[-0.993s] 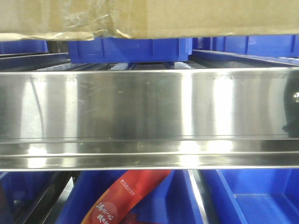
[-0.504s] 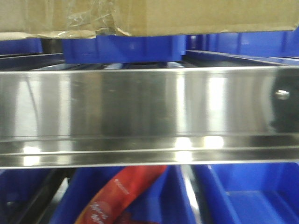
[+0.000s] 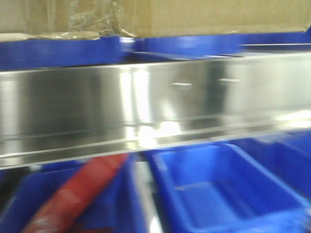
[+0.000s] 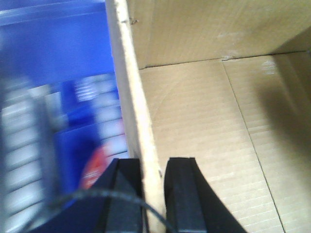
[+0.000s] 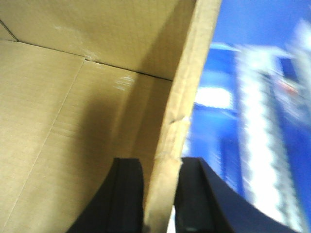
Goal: Grab carton from right shelf to conveyor
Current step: 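Hold the carton with both grippers while the base turns away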
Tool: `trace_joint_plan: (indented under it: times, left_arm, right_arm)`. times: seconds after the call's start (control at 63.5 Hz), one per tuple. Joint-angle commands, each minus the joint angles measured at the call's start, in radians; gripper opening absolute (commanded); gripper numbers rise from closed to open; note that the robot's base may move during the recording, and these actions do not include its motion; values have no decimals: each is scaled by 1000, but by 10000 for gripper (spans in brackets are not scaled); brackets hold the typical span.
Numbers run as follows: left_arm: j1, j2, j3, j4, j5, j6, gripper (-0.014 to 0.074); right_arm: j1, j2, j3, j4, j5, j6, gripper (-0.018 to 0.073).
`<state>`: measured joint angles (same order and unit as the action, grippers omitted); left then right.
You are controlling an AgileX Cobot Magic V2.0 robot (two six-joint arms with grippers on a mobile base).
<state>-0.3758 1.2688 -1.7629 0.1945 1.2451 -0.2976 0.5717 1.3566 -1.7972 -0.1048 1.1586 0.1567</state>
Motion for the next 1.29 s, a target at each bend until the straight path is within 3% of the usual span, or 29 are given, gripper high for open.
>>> trace_joint_plan:
  times: [0.0,1.276]
  left_arm:
    - [-9,-16,-14,-51,-24,4,-17]
    - [-9,-16,-14,-51,-24,4,-17]
  right_arm:
    - [-2,-15,-6,-15,-70,-15,-69]
    - [-2,-15,-6,-15,-70,-15,-69]
